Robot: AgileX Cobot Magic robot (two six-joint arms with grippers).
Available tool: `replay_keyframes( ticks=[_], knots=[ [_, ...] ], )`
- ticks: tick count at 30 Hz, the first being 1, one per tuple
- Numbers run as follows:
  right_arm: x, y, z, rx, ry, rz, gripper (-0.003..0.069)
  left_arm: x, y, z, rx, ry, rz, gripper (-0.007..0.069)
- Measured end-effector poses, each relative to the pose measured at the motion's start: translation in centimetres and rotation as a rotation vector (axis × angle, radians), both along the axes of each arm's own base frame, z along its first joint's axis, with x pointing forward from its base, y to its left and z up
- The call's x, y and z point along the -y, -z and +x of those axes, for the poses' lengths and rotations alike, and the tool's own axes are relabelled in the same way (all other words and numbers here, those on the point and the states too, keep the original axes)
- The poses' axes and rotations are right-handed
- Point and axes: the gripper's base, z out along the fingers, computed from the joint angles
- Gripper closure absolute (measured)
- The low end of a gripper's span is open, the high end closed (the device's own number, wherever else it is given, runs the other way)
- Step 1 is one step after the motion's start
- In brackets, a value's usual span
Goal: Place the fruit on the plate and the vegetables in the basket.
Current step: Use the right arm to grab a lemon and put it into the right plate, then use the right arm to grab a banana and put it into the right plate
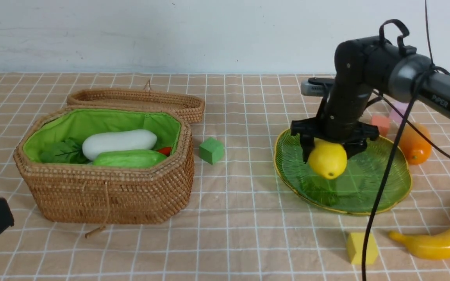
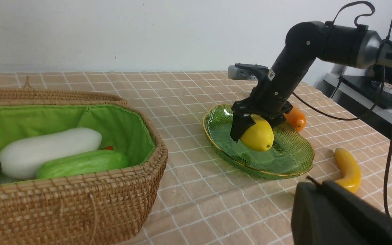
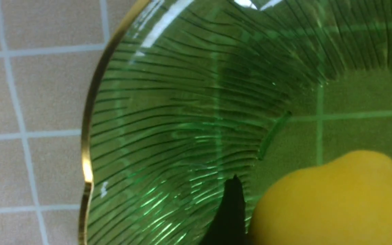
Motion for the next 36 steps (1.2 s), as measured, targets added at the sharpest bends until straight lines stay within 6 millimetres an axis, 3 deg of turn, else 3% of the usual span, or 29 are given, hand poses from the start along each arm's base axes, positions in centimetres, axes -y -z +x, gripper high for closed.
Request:
replay_keyframes(
  ticks=[2,3,6,8,9,11,14,16,18,22,25,32,36],
  knots=[
    [0.3,-0.6,-0.4,-0.021,-0.026,-0.013,-0.0017,0.0,0.0,0.0,0.010,0.002,0.022,0.0617],
    [0.3,-0.6,-0.4,-0.021,-0.026,-0.013,-0.0018,0.0,0.0,0.0,0.010,0.002,0.022,0.0617],
    [0.4,-3.0,-1.3,-0.015,-0.072,-0.018,-0.0006,0.1,0.1,0.1,0.036,0.008,0.070,0.0617],
    [0.7,-5.6,-2.1,0.037,-0.096,-0.017,0.0036,0.2,0.1,0.2,0.047,0.012,0.095,0.0617],
    [0.8,-5.8,-2.2,0.042,-0.098,-0.019,0.0036,0.2,0.1,0.2,0.048,0.012,0.096,0.0617],
    [1.7,-8.6,-4.2,0.086,-0.106,-0.058,0.0115,0.2,0.1,0.2,0.053,0.014,0.110,0.0617],
    [4.0,-10.1,-7.3,0.086,-0.061,-0.153,0.0200,0.2,0.1,0.3,0.056,0.015,0.116,0.0617],
    [5.6,-9.3,-8.8,0.039,-0.001,-0.187,0.0237,0.2,0.1,0.3,0.057,0.015,0.116,0.0617],
    [9.4,-7.0,-11.9,-0.069,0.152,-0.209,0.0278,0.2,0.1,0.3,0.058,0.015,0.118,0.0617],
    [13.5,-2.6,-14.5,-0.145,0.344,-0.131,0.0292,0.2,0.1,0.3,0.059,0.015,0.118,0.0617],
    [15.5,0.6,-15.8,-0.154,0.468,-0.037,0.0292,0.2,0.1,0.3,0.059,0.015,0.118,0.0617],
    [17.4,1.7,-15.5,-0.006,0.592,0.054,0.0292,0.2,0.1,0.3,0.060,0.016,0.118,0.0617],
    [18.1,4.0,-14.9,-0.023,0.610,0.042,0.0292,0.3,0.2,0.2,0.050,0.019,0.110,0.0617]
  ],
)
